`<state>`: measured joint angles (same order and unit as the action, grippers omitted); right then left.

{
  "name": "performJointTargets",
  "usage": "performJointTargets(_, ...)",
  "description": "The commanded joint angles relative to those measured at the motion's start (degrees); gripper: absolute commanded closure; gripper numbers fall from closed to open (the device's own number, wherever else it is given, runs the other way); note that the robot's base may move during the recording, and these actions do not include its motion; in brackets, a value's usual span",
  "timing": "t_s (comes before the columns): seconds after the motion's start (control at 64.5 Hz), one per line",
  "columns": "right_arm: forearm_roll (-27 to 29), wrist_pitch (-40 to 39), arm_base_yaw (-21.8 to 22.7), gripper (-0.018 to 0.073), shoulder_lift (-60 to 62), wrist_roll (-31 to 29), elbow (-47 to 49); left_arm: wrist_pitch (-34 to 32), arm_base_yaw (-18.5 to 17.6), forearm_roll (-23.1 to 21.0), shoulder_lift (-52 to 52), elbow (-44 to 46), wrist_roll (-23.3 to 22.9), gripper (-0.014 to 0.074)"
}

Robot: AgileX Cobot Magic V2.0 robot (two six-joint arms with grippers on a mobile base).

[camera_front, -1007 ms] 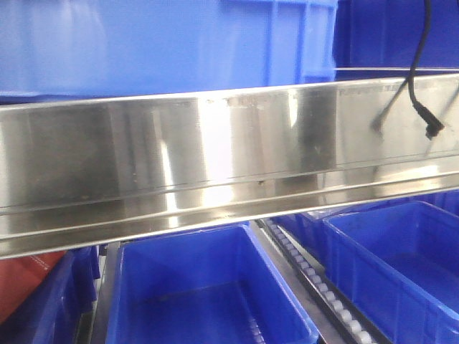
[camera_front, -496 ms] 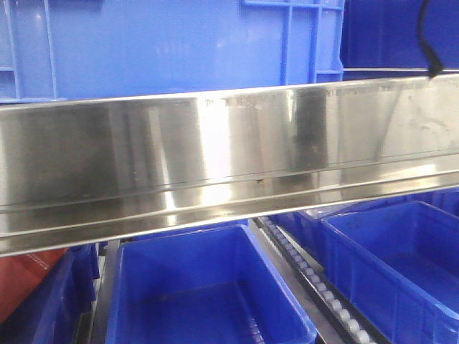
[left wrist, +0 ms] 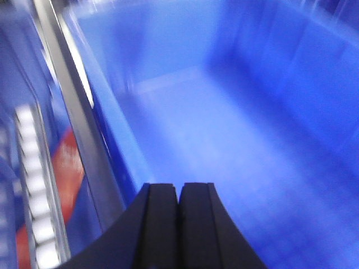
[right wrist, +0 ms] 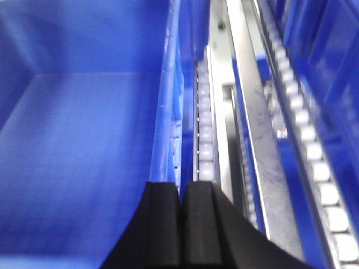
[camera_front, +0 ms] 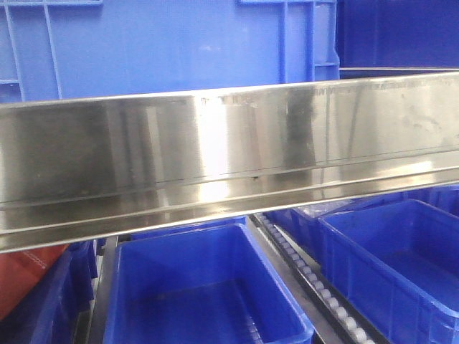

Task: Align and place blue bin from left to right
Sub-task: 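Lower the held bin onto the upper shelf with both grippers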

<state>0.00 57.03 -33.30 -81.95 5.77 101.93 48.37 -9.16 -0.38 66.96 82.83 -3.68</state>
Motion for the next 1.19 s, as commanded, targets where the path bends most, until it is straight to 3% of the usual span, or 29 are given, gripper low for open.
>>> performJointTargets(0.0, -0.76, -5.84, 0.02, 0.072, 4.67, -1.55, -6.29, -8.17, -0.21, -0.44, -6.58, -7.22, 0.07, 0.0707)
performJointTargets(0.139, -0.76, -13.3, 0.02, 0.072, 13.2, -2.87, -19.25, -14.95, -0.21, -0.58, -16.86, -17.99, 0.07, 0.0707)
performJointTargets(0.31, -0.76, -23.7, 0.02, 0.0721, 24.39, -4.27, -35.29, -18.52, -0.21, -0.58, -28.71, -28.43, 0.07, 0.0707)
performJointTargets(0.697, -1.14, -41.25, 0.02, 0.0721, 50.78, -4.4, -67.89, -21.19, -0.21, -0.81, -54.22, -46.64, 0.07, 0.0707)
performJointTargets(0.899, -1.14, -46.62, 0.02, 0.0721, 60.51, -4.4, -75.54, -21.19, -0.21, -0.81, -61.19, -51.92, 0.07, 0.0707)
performJointTargets(1.178, -1.14, -46.79, 0.02, 0.0721, 61.51, -4.4, -75.92, -20.73, -0.21, -0.81, -61.95, -51.94, 0.07, 0.0707)
